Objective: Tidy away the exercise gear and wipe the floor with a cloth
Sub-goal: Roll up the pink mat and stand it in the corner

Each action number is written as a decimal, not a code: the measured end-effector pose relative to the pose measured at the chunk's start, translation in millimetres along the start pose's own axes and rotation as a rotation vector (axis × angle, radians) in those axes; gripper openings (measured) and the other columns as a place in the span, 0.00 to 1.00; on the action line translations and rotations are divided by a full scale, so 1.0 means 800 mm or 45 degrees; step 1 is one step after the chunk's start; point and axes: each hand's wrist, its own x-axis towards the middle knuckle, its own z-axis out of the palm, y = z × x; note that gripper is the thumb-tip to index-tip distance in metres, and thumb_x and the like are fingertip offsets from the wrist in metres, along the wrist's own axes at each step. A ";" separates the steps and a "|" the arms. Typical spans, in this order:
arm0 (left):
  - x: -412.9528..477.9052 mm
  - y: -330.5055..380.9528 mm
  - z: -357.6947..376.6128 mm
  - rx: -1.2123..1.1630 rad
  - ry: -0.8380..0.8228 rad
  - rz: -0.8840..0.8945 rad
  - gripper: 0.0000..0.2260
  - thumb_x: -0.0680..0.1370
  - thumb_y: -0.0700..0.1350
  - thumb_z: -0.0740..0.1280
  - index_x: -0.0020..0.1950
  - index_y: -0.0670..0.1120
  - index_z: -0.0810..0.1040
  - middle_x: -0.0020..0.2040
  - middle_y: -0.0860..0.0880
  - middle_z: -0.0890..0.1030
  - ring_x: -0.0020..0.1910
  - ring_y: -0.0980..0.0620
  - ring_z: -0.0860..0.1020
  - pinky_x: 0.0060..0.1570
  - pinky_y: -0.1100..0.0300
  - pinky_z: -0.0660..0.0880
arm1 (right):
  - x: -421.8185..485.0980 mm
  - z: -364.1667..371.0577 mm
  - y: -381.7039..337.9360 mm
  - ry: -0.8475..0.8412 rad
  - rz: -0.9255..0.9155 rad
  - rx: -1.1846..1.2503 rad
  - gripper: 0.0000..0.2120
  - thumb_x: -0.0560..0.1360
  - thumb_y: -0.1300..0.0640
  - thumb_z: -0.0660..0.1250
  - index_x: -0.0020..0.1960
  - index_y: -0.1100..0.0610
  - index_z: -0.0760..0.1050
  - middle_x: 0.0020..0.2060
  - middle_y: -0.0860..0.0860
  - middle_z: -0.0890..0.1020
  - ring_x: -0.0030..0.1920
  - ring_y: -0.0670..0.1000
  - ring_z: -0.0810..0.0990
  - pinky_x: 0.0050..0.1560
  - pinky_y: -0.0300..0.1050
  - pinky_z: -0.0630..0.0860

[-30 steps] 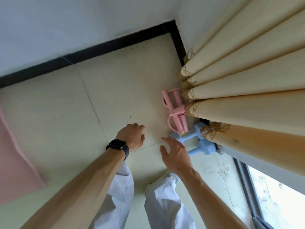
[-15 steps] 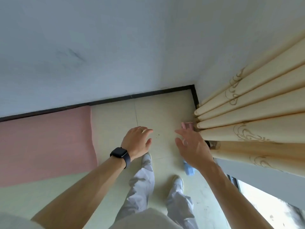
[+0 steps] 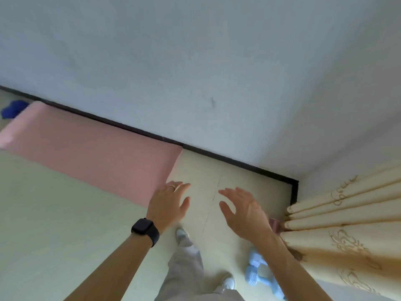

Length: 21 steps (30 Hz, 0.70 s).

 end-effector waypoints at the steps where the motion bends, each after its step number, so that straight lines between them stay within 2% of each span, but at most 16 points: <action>1: -0.019 -0.019 -0.018 -0.004 0.076 -0.053 0.19 0.79 0.54 0.61 0.69 0.51 0.75 0.62 0.50 0.81 0.62 0.47 0.78 0.63 0.49 0.73 | 0.005 -0.003 -0.027 -0.011 -0.076 -0.034 0.21 0.83 0.41 0.54 0.75 0.40 0.66 0.74 0.39 0.69 0.78 0.45 0.60 0.78 0.49 0.58; 3: -0.054 -0.058 -0.054 -0.011 0.218 -0.177 0.17 0.77 0.51 0.65 0.65 0.49 0.78 0.58 0.48 0.83 0.59 0.45 0.80 0.60 0.48 0.75 | 0.017 -0.008 -0.085 -0.023 -0.232 -0.098 0.21 0.83 0.40 0.54 0.76 0.40 0.65 0.74 0.38 0.69 0.78 0.45 0.59 0.78 0.46 0.56; 5: -0.090 -0.107 -0.084 -0.023 0.336 -0.319 0.17 0.77 0.51 0.66 0.64 0.50 0.79 0.59 0.48 0.83 0.61 0.44 0.80 0.61 0.47 0.74 | 0.030 -0.005 -0.150 -0.037 -0.385 -0.141 0.21 0.83 0.41 0.54 0.76 0.39 0.64 0.74 0.37 0.68 0.78 0.44 0.58 0.77 0.44 0.56; 8: -0.144 -0.192 -0.126 -0.065 0.418 -0.534 0.24 0.78 0.58 0.53 0.70 0.54 0.75 0.66 0.50 0.80 0.69 0.46 0.74 0.69 0.48 0.69 | 0.050 0.014 -0.253 -0.059 -0.591 -0.173 0.21 0.83 0.42 0.55 0.75 0.39 0.65 0.73 0.36 0.69 0.77 0.44 0.60 0.77 0.43 0.57; 10: -0.179 -0.256 -0.149 -0.077 0.467 -0.646 0.27 0.77 0.60 0.49 0.72 0.56 0.73 0.68 0.51 0.78 0.72 0.48 0.71 0.71 0.49 0.65 | 0.063 0.036 -0.327 -0.077 -0.706 -0.174 0.20 0.83 0.43 0.56 0.75 0.39 0.66 0.73 0.36 0.70 0.77 0.44 0.61 0.77 0.45 0.59; 16: -0.292 -0.468 -0.210 -0.054 0.492 -0.910 0.21 0.82 0.56 0.56 0.76 0.59 0.65 0.73 0.55 0.72 0.77 0.52 0.61 0.75 0.50 0.57 | 0.104 0.139 -0.553 -0.100 -0.952 -0.233 0.20 0.83 0.42 0.57 0.75 0.39 0.66 0.72 0.36 0.71 0.76 0.46 0.64 0.76 0.49 0.63; 21: -0.371 -0.633 -0.275 -0.047 0.535 -1.063 0.21 0.82 0.56 0.56 0.77 0.59 0.64 0.73 0.57 0.71 0.78 0.54 0.59 0.76 0.50 0.55 | 0.133 0.213 -0.718 -0.139 -1.056 -0.174 0.21 0.82 0.41 0.56 0.74 0.37 0.66 0.72 0.36 0.71 0.77 0.45 0.62 0.75 0.48 0.64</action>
